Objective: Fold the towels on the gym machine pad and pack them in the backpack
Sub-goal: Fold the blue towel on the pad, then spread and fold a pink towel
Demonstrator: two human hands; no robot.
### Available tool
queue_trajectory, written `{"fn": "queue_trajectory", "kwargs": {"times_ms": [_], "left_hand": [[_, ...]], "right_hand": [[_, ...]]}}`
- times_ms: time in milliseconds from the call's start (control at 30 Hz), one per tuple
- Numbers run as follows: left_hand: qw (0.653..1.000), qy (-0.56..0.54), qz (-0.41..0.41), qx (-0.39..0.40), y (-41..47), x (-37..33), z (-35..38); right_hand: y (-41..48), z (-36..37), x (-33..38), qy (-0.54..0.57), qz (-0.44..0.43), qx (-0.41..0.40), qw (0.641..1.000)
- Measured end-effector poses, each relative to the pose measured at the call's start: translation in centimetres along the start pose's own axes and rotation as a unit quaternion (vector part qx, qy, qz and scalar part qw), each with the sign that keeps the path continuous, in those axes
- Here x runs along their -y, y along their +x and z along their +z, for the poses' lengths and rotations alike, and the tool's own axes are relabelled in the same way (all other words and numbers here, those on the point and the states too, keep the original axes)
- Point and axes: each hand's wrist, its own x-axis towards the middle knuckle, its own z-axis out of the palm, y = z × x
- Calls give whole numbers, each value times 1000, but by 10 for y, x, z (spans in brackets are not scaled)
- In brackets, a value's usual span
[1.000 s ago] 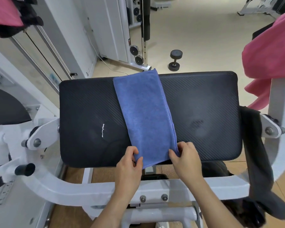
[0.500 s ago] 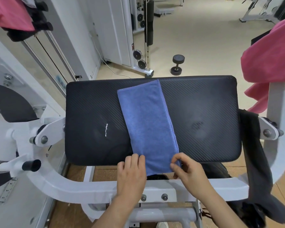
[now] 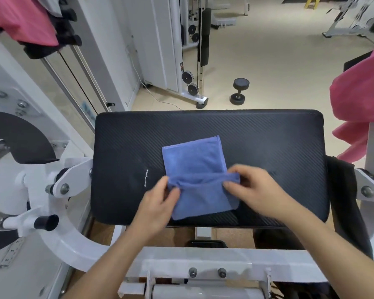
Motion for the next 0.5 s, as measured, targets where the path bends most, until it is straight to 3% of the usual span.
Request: {"fn": "queue_trajectory", "kwargs": {"times_ms": [133, 500], "left_hand": [[990, -31, -108, -86, 59, -8, 0], [971, 110, -133, -164, 81, -6, 10]], "right_hand": [[69, 6, 11, -62, 15, -64, 996], [96, 28, 1, -159, 35, -116, 980]]}}
